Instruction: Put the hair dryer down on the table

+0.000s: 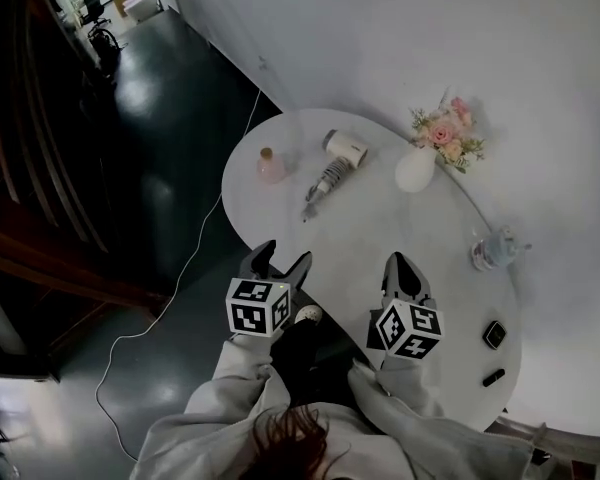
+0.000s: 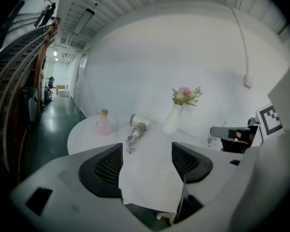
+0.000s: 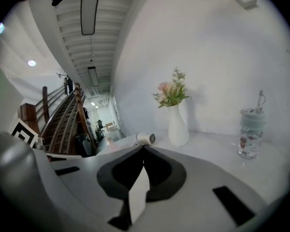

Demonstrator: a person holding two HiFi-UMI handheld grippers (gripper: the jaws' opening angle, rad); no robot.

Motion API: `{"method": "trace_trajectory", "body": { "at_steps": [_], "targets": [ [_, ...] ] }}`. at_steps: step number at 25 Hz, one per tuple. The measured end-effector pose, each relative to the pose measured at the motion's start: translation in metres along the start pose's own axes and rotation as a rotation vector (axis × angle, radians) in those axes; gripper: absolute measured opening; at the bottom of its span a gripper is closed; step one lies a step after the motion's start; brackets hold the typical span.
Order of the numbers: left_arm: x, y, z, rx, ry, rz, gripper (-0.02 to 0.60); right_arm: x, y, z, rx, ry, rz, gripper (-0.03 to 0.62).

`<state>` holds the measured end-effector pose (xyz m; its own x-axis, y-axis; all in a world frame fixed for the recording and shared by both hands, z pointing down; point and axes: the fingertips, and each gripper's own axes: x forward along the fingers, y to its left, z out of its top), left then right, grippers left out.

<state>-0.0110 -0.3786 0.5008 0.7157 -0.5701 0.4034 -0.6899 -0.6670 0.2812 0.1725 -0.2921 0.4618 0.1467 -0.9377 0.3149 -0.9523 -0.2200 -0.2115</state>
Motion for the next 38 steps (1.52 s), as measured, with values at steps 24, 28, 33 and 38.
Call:
{"method": "trace_trajectory", "body": {
  "at_steps": [24, 28, 33, 38],
  "targets": [
    [-0.176, 0.037, 0.022, 0.089, -0.327, 0.310, 0.020, -0.045, 0.057, 0.015, -0.075, -0.085, 0.203, 0.049],
    [-0.193, 0.038, 0.013, 0.093, -0.346, 0.344, 0.020, -0.054, 0.063, 0.010, -0.112, -0.095, 0.218, 0.049],
    [-0.206, 0.035, -0.001, 0.073, -0.346, 0.360, 0.020, -0.064, 0.069, 0.003, -0.146, -0.094, 0.239, 0.049],
    [-0.209, 0.030, -0.009, 0.060, -0.342, 0.356, 0.020, -0.072, 0.075, 0.000, -0.171, -0.091, 0.254, 0.049]
  ]
}}
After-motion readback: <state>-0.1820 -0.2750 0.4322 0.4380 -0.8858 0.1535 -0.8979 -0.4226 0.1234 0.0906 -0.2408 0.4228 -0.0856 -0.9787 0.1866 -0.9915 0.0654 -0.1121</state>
